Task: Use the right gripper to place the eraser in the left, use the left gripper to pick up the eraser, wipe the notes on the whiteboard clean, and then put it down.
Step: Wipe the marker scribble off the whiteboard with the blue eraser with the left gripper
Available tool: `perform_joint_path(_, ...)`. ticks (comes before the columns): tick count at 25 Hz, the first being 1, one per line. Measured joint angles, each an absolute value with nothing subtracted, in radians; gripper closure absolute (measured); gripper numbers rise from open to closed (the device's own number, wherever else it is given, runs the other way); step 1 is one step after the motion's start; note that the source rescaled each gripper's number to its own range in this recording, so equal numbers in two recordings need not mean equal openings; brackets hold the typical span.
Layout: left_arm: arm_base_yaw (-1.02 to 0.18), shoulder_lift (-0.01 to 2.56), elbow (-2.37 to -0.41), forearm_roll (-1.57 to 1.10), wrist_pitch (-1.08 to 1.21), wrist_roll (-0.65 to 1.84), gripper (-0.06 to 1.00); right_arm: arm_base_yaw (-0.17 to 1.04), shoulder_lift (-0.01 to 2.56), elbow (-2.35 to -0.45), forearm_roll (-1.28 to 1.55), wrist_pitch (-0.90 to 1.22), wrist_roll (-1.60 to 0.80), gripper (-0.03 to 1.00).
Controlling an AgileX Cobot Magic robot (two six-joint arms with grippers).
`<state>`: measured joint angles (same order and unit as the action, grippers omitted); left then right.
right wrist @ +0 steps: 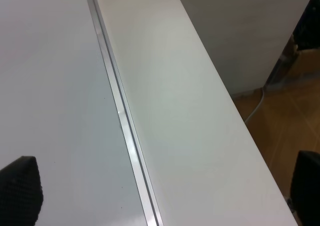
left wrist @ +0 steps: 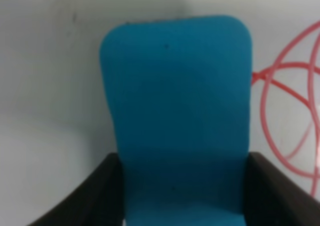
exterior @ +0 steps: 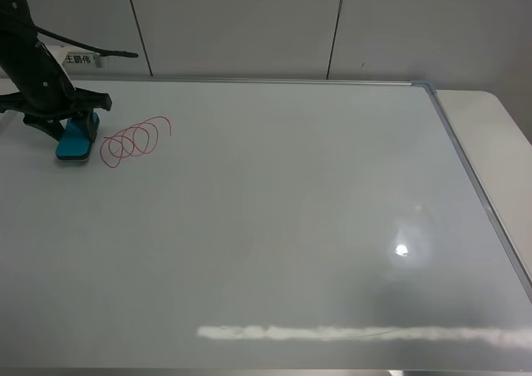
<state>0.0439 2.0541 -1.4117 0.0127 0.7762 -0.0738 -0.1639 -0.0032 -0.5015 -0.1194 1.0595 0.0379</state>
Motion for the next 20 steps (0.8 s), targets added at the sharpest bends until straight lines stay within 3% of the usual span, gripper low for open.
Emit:
perform_joint_path(12, 0.032, 2.133, -1.45, -0.007, 0.782, -0.023, 0.92, -0.164, -0.003, -0.501, -0.119, 1.06, 0.038, -0.03)
perform_joint_path(20, -0.129, 2.139, -1.455, -0.027, 0.793, -0.023, 0.92, -0.164, -0.003, -0.501, -0.119, 1.06, 0.038, -0.03)
